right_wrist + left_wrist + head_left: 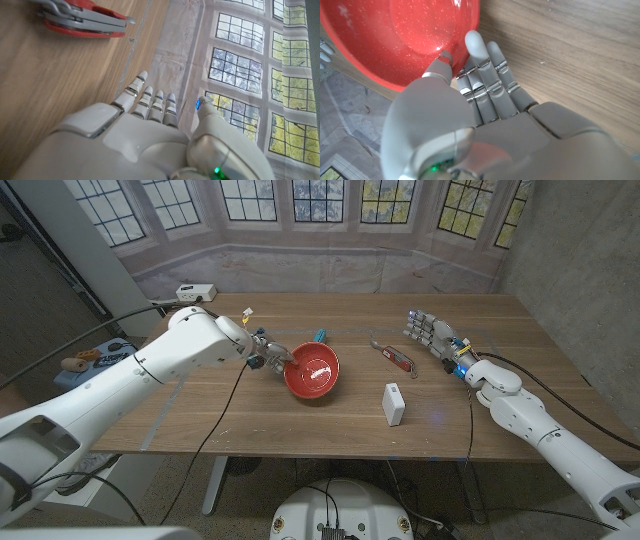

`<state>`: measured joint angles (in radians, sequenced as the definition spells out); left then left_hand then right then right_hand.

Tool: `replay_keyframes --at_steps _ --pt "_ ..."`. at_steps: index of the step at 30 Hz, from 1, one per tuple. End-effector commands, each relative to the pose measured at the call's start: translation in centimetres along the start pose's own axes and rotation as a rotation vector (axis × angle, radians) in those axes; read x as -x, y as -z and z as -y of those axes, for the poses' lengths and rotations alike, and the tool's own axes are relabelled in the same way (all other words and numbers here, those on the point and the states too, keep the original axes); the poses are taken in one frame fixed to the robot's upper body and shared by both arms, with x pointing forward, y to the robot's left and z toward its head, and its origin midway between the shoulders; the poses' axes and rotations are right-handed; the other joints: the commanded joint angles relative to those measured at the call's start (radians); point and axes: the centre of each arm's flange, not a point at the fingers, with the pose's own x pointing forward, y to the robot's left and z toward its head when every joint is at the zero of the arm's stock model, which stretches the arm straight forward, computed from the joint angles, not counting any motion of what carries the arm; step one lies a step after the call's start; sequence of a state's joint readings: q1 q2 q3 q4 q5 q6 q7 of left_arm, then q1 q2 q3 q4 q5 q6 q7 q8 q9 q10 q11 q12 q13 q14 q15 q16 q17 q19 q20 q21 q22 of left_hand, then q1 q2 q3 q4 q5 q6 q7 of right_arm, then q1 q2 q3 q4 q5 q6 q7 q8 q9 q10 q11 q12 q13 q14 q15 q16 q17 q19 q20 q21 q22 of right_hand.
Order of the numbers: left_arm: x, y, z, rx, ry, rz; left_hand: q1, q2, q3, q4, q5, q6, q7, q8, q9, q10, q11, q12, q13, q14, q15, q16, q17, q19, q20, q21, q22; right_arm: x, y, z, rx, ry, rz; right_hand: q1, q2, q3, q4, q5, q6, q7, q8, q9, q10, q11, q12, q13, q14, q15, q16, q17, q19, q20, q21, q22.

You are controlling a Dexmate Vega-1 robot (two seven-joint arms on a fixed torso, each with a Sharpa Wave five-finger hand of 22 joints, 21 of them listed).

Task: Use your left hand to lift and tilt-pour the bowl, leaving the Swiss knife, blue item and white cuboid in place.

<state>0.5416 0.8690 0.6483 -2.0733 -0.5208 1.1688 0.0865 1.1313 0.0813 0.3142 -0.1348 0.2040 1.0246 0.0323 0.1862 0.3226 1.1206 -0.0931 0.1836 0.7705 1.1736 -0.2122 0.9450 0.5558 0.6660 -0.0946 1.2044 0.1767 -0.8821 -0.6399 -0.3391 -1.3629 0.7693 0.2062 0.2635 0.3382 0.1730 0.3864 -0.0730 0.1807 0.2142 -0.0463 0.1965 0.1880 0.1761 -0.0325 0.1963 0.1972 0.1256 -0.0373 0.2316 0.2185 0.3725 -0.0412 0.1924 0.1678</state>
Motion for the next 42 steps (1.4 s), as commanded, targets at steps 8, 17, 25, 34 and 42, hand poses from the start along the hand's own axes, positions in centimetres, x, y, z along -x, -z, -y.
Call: replay_keyframes --at_steps 8,17,25,34,42 --pt "-0.7 0.6 -0.6 -0.007 0.092 -0.034 -0.021 0.015 0.003 0.004 -0.003 -0.053 0.02 -0.003 -0.004 -0.027 0.005 -0.006 -0.029 -0.027 -0.015 -0.013 -0.006 -0.003 0.013 -0.014 0.001 -0.5 0.6 -0.6 -0.003 -0.012 -0.03 -0.006 -0.002 0.003 -0.003 -0.003 -0.001 0.006 0.001 0.006 0.002 0.001 0.003 0.004 -0.003 -0.027 0.0 0.003 0.001 -0.041 0.002 0.003" --pt "-0.8 1.3 -0.8 -0.013 0.132 -0.048 -0.043 0.021 0.004 0.008 -0.004 -0.084 0.025 -0.005 -0.01 -0.054 0.024 -0.008 -0.054 -0.037 -0.014 -0.025 -0.013 -0.01 0.021 -0.024 0.001 -0.6 1.3 -1.4 -0.016 -0.016 -0.043 -0.006 -0.002 0.003 -0.003 -0.003 0.0 0.006 0.002 0.006 0.001 0.001 0.003 0.004 -0.002 -0.027 0.0 0.003 0.002 -0.04 0.002 0.003" --pt "-0.6 1.9 -1.3 -0.013 0.155 -0.057 -0.074 0.022 0.006 0.013 -0.006 -0.148 0.023 -0.012 -0.021 -0.105 0.048 -0.013 -0.087 -0.037 -0.013 -0.041 -0.022 -0.009 0.029 -0.033 0.001 -0.8 1.6 -1.9 -0.019 -0.021 -0.045 -0.005 -0.001 0.004 -0.003 -0.003 0.0 0.007 0.002 0.006 0.002 0.002 0.004 0.004 0.0 -0.025 0.0 0.002 0.003 -0.038 0.002 0.003" --pt "-0.4 2.4 -1.4 -0.034 0.18 -0.074 -0.115 0.016 0.01 0.011 -0.01 -0.243 0.022 -0.013 -0.048 -0.236 0.108 -0.019 -0.152 -0.019 -0.011 -0.087 -0.075 -0.008 0.037 -0.047 0.001 -0.7 1.9 -2.5 -0.027 -0.019 -0.046 -0.005 -0.001 0.004 -0.004 -0.003 0.001 0.004 0.002 0.006 0.004 -0.002 0.004 0.004 0.0 -0.026 0.0 0.002 0.003 -0.038 0.002 0.003" --pt "-0.1 2.9 -1.8 -0.036 0.2 -0.088 -0.143 0.009 0.012 0.01 -0.014 -0.331 0.031 -0.018 -0.076 -0.323 0.162 -0.018 -0.209 -0.005 -0.009 -0.11 -0.089 -0.005 0.044 -0.055 0.002 -0.6 2.0 -2.9 -0.028 -0.016 -0.046 -0.006 -0.002 0.005 -0.004 -0.003 0.003 0.008 0.003 0.006 0.007 0.001 0.005 0.004 0.003 -0.021 0.002 0.002 0.007 -0.034 0.003 0.003"
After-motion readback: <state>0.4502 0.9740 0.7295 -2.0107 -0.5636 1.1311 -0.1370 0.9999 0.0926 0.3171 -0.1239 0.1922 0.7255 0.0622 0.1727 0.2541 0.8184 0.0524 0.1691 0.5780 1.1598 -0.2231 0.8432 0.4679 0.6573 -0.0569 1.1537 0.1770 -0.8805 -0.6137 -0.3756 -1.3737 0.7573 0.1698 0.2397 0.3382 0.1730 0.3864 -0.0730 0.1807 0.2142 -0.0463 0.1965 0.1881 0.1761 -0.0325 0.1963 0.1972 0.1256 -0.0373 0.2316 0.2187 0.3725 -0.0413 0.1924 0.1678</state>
